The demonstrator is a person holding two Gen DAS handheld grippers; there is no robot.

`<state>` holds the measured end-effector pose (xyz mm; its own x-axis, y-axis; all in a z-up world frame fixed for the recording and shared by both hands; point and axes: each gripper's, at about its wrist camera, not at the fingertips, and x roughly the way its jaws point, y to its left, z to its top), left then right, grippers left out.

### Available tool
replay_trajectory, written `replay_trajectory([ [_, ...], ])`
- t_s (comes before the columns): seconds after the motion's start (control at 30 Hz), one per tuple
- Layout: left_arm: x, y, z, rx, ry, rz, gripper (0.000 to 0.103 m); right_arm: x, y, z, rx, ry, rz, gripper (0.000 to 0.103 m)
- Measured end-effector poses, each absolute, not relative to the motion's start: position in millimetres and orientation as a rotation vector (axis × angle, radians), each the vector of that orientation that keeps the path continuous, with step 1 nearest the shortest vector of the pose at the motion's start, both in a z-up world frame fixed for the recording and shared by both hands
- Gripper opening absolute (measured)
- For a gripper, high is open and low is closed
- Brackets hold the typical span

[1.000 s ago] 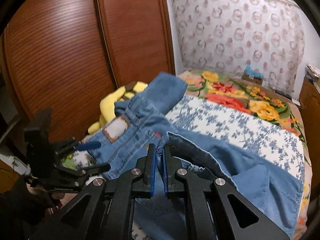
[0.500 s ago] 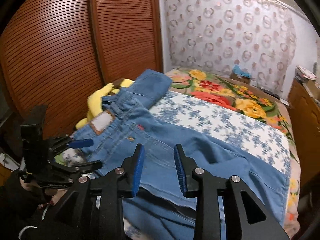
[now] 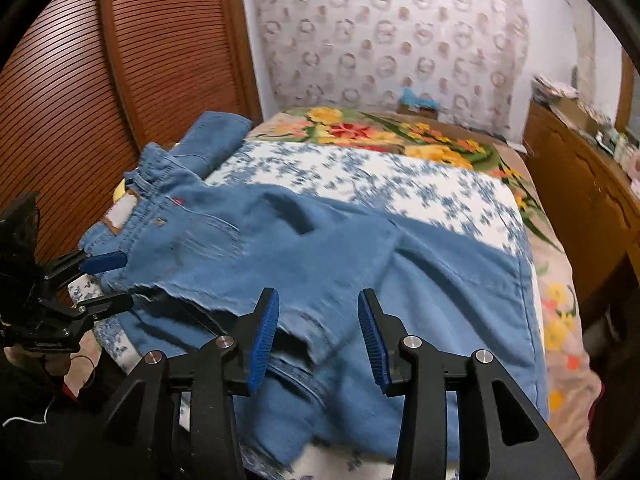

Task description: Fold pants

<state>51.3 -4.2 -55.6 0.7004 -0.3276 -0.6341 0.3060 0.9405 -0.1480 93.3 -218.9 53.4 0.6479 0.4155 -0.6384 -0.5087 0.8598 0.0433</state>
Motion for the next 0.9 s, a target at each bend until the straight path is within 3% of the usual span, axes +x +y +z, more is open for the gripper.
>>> replay_trajectory([
  [0.2,62.4,-18.8,-63.1,-0.007,0.730,-0.396,0.071,96.3,-219.8,48.5,-0.090,0.724,0.525,0.043],
  [0.33,68.0,-23.2,-66.0,0.006,0.737,-0.421,0.045,100.0,-211.0,41.6,-0.050,0.760,0.552,0.043],
  [0.4,71.0,-26.4,-68.3,0.010,0.738,-0.435,0.038,102.5,-208.4,39.1,-0.027,0.773,0.570,0.043],
  [0.6,75.8,-30.5,-72.7,0.026,0.736,-0.430,0.022,109.5,-204.0,30.0,-0.010,0.813,0.568,0.043],
  [0.8,75.2,-32.5,-67.9,0.021,0.720,-0.435,0.015,120.9,-206.3,22.3,0.033,0.834,0.576,0.042],
  [0.9,73.4,-31.9,-62.0,0.011,0.704,-0.449,0.011,119.8,-206.9,22.1,0.033,0.828,0.596,0.022],
])
